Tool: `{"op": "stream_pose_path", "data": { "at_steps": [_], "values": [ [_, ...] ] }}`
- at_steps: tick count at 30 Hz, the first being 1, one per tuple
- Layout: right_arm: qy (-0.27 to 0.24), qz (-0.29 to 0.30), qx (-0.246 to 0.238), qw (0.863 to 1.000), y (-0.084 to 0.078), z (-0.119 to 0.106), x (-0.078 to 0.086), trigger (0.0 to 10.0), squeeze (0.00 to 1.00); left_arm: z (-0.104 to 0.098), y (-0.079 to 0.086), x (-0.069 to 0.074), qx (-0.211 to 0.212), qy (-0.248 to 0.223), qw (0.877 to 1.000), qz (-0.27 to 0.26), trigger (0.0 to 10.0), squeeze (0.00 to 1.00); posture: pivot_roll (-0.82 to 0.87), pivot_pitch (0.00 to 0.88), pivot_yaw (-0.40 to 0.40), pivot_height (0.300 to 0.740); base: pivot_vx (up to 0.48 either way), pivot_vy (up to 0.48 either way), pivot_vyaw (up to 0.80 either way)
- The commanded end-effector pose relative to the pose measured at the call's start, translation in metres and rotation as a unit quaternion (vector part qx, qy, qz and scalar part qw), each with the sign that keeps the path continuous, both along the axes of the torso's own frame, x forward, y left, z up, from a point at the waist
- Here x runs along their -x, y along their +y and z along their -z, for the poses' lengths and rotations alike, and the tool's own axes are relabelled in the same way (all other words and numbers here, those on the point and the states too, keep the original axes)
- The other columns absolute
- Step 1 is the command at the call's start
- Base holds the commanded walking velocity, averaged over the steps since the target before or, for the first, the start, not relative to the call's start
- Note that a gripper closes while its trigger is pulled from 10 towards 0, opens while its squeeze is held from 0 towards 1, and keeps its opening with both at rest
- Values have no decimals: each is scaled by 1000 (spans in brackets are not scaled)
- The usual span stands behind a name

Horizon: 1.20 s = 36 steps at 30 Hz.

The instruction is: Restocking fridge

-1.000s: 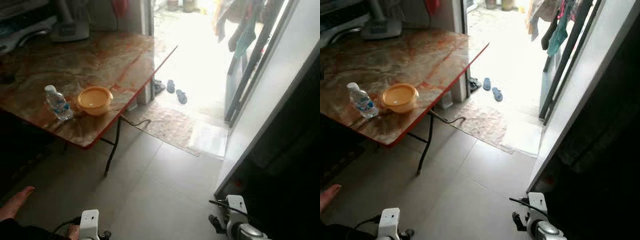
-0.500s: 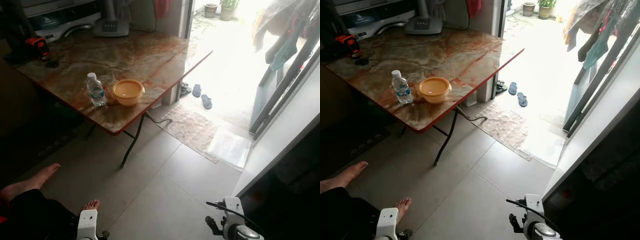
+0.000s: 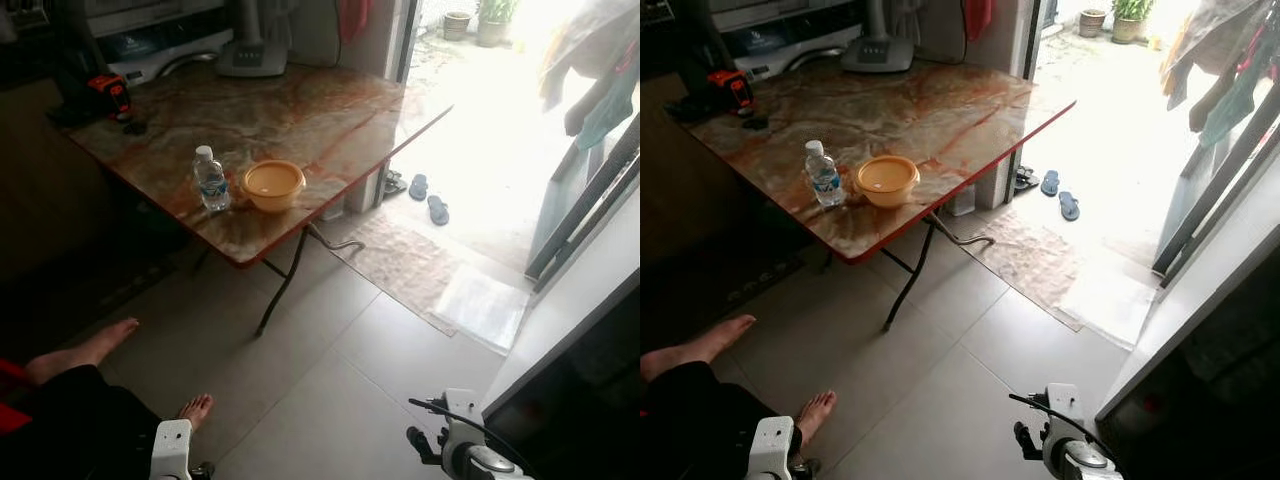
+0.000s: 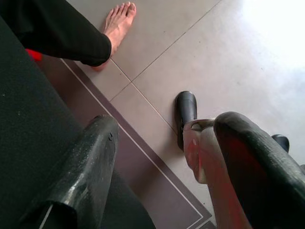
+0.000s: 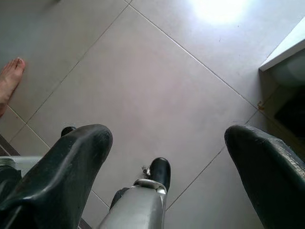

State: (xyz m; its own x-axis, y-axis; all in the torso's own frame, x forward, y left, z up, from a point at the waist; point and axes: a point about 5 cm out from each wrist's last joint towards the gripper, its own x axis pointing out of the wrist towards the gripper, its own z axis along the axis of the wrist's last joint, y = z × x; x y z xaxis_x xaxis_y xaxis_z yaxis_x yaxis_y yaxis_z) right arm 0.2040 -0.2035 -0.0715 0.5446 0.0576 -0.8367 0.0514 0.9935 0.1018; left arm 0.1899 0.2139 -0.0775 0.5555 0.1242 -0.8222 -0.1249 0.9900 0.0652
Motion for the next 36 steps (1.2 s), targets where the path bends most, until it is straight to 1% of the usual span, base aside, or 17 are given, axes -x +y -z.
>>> {"op": "stream_pose_path", "data": {
  "at_steps": [1,7,11,16,19,22,26,31,36],
  "values": [
    [-7,6,-3,1000,1,-2,-4,10000,0,1,2,3,-3,9,1000,0,10000,0,-116,67,-19,740,289,0,0],
    [-9,-2,0,1000,1,-3,-5,10000,0,1,1,3,-2,8,1000,1,10000,0,-115,74,-20,740,290,0,0],
    [-7,-2,0,1000,1,-3,-5,10000,0,1,1,2,-2,7,1000,0,10000,0,-115,75,-20,740,292,0,545],
    [-8,5,-4,1000,1,-3,-5,10000,0,1,1,2,-2,8,1000,0,10000,0,-114,75,-20,740,293,0,0],
    [-9,-11,2,1000,1,-3,-6,10000,0,1,1,2,-2,8,1000,1,10000,0,-113,77,-19,740,294,0,0],
    [-9,-11,2,1000,0,-4,-6,10000,0,1,1,2,-2,8,1000,0,10000,0,-109,75,-18,740,294,0,0],
    [-10,-21,7,1000,0,-4,-7,10000,0,1,1,2,-2,6,1000,-1,10000,0,-108,73,-21,740,295,0,628],
    [-11,-11,1,1000,-1,-4,-6,10000,0,1,0,1,-2,3,1000,0,10000,0,-101,74,-27,740,295,0,0],
    [-12,-16,3,1000,-1,-4,-7,10000,0,0,0,1,-2,1,1000,-1,10000,0,-96,72,-27,740,297,0,0]
  ]
}}
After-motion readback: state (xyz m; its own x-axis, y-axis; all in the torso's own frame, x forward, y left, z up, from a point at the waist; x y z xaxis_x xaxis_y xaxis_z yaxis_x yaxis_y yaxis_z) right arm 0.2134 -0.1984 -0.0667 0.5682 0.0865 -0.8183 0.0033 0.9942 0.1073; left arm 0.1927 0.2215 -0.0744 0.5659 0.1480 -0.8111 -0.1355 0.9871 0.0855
